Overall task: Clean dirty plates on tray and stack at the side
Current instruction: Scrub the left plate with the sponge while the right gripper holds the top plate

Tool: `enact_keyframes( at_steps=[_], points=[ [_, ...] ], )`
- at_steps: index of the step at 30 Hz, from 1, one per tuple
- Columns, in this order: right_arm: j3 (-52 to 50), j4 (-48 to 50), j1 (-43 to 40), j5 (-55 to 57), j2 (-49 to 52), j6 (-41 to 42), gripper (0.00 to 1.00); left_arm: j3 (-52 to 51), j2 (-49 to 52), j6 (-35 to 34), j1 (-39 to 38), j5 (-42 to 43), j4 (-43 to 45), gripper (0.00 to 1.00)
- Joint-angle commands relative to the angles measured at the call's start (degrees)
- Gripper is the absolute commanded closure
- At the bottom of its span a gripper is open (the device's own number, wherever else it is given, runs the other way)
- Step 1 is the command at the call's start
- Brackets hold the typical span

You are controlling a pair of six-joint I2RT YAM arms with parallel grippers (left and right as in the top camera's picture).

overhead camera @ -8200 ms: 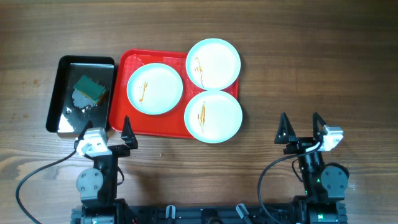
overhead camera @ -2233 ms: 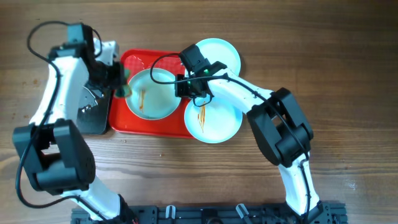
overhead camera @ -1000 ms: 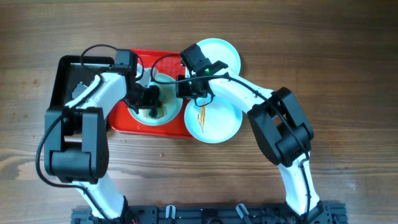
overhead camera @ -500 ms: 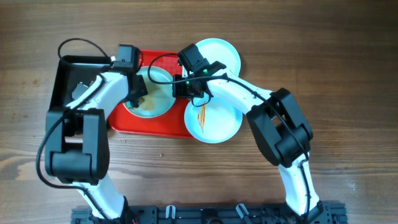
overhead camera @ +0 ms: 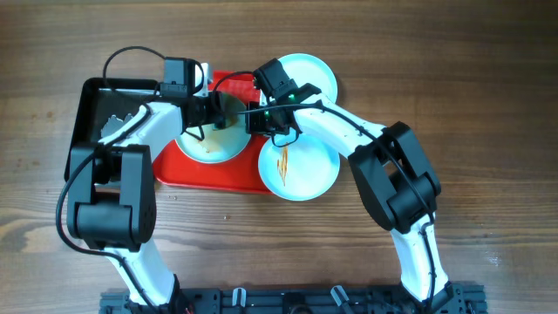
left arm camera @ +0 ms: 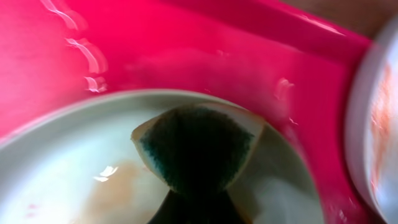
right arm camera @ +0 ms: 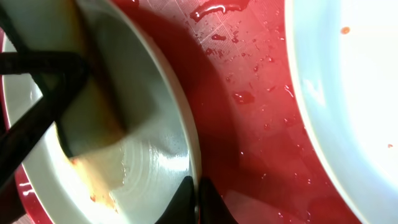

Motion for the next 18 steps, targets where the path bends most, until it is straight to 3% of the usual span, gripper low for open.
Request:
enact_keyframes(
  at_steps=[1,5,9,12,15,18],
  points=[
    [0.4,-0.7,0.7,0.7,1.3,-0.1,0.96,-0.4,0.9,-16.9,0.2,-23.6,-4.7,0.96],
    [0.4,-0.8,0.7,0.6,1.3,-0.1,0.96,1.3,0.7,-17.3,0.2,-18.7,-24.1,0.96],
    [0.4,-0.8,0.7,0.4,1.3,-0.1,0.96,2.6,0.7,-6.0,0.2,2.7,-34.6,0.96],
    [0.4,-1.2,0.7,0.5,1.3,-0.1,0.96,2.6,0.7,0.7,0.2,15.3,-35.5,0.96],
    [0.4,-1.4,0.7,0.5,1.4,0.0,0.96,2.6,0.7,0.8,0.4,16.6,-31.1,0.96],
    [0.4,-1.4,0.7,0.5,1.6,0.0,0.96,2.6,0.8,-0.4,0.4,15.6,-19.5,0.96]
  ],
)
